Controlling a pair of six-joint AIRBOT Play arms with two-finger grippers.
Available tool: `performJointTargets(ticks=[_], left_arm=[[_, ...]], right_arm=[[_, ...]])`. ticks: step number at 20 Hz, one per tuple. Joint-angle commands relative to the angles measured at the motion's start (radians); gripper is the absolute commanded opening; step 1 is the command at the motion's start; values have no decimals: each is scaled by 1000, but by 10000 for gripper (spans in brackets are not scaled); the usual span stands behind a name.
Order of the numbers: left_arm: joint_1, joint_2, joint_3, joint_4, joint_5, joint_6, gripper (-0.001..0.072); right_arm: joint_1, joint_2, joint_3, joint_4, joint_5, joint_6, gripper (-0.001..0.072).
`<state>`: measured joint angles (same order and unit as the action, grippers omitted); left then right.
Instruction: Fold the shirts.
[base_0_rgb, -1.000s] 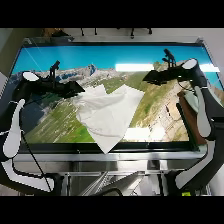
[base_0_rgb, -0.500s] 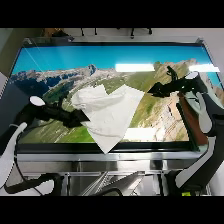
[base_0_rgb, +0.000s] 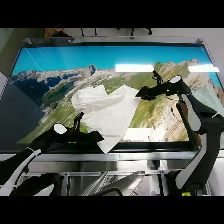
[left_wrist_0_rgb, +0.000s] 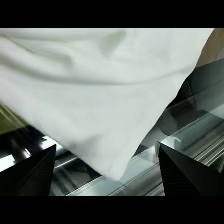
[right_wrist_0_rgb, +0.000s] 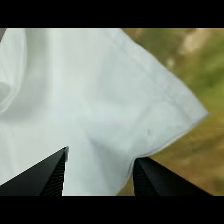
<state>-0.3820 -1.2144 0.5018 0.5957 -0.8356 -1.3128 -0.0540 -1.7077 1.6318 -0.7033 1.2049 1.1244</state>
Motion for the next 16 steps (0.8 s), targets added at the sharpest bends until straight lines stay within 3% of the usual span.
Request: performJointTargets(ticks=[1,2,4,5,6,7,9,12,16], left_arm=[[-79,-93,19,-4,95,-4,699],[-79,-130,40,-4,84,-1,688],[-78,-179,90,-4,44,32,293],[-79,-189,116,-3,22,57,98],[-79,-190,144,-3,3,75,15],[-78,-185,175,3,-14,74,15],[-72,-138,241,38,-43,74,13],[4,20,404,104,-146,39,11],[151,259,822,146,-233,-10,10]], right_arm=[[16,-5,-1,22,-11,-3,480],[16,-5,-1,35,-11,-3,479],[16,-5,-1,35,-11,-3,475],[16,-5,-1,35,-9,-3,368],[16,-5,-1,39,-1,-18,82],[15,-3,-1,49,7,-22,16],[13,17,0,94,31,-42,16],[-17,135,28,280,77,-106,16],[-69,414,150,588,103,-218,15]])
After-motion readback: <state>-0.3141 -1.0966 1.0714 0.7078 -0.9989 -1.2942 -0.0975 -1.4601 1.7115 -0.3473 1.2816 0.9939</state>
